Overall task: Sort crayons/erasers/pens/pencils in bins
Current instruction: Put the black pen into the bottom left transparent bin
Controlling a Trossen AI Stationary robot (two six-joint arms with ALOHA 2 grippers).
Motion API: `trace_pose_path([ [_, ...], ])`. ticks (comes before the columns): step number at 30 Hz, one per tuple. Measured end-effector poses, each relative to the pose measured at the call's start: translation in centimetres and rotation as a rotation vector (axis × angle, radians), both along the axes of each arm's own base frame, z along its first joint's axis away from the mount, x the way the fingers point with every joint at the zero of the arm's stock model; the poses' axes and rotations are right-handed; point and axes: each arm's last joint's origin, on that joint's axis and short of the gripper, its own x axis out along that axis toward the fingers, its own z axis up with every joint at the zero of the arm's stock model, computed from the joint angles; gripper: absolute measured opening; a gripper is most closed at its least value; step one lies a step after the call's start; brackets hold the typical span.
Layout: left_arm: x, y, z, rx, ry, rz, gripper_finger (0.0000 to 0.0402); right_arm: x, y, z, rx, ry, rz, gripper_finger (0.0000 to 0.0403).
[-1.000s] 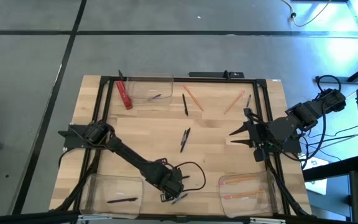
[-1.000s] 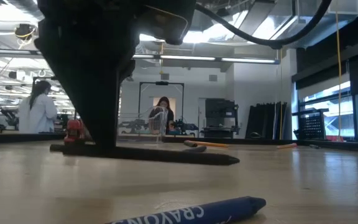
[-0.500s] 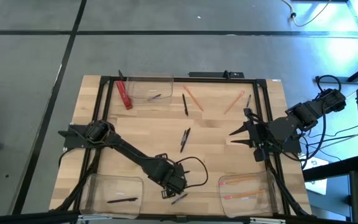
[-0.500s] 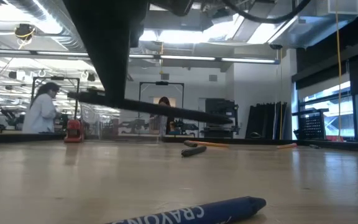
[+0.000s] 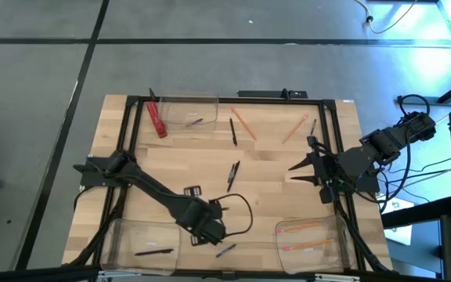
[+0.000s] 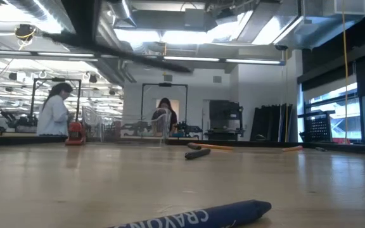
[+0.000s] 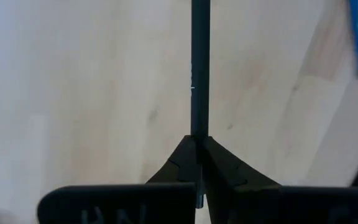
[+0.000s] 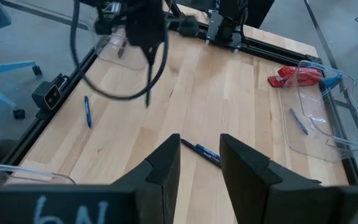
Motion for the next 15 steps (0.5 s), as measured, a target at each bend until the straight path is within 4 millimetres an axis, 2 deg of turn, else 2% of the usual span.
trace_pose_path([
  [8,-3.8,0.1,4.5,0.02,-0.055,0.033,0.0,0.7,0.4,1.2,0.064,-0.125,0.004,0.0115],
  [15,-6.7,-2.0,5.6,0.014,-0.063,0.007,0.0,2.8,0.9,1.8,0.028,-0.238,0.015,0.0115],
])
